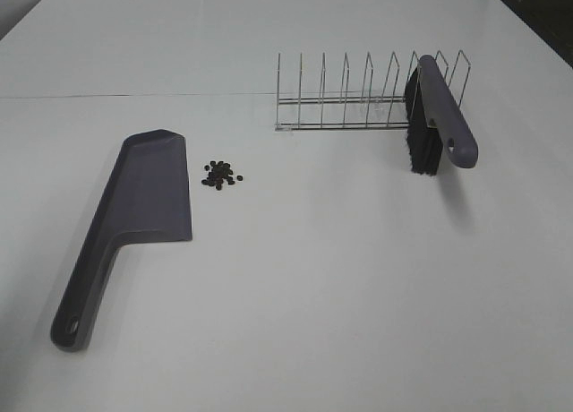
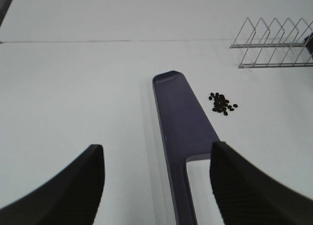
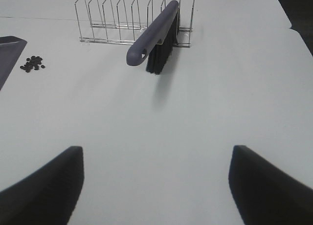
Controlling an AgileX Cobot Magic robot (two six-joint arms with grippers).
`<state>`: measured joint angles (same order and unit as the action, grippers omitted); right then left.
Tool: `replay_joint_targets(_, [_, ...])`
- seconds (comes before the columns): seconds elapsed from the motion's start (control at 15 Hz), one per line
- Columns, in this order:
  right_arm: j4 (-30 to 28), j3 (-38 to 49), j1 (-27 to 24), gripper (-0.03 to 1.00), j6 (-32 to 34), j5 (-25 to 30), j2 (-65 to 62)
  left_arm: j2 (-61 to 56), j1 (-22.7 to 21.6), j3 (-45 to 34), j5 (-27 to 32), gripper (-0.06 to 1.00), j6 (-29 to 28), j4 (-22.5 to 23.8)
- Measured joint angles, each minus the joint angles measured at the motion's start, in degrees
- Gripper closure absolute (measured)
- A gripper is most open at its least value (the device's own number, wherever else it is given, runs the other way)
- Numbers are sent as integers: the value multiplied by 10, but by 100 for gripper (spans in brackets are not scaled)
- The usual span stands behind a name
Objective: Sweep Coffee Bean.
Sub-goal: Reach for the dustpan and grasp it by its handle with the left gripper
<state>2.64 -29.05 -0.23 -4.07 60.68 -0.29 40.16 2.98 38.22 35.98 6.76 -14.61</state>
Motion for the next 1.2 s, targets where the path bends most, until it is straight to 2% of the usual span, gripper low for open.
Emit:
replay_joint_targets(0.27, [0,0,0,28,0,0,0,236,0,137,74,29,5,-15])
replay_joint_targets(0.47, [0,0,0,28,0,0,0,394,10,213,143,27,-31,-21])
replay_joint_targets(0.73, [0,0,0,28,0,0,0,531,56,246,147,27,-74,8])
replay_joint_targets(1.2, [0,0,0,28,0,0,0,673,147,253,127,27,-190,84])
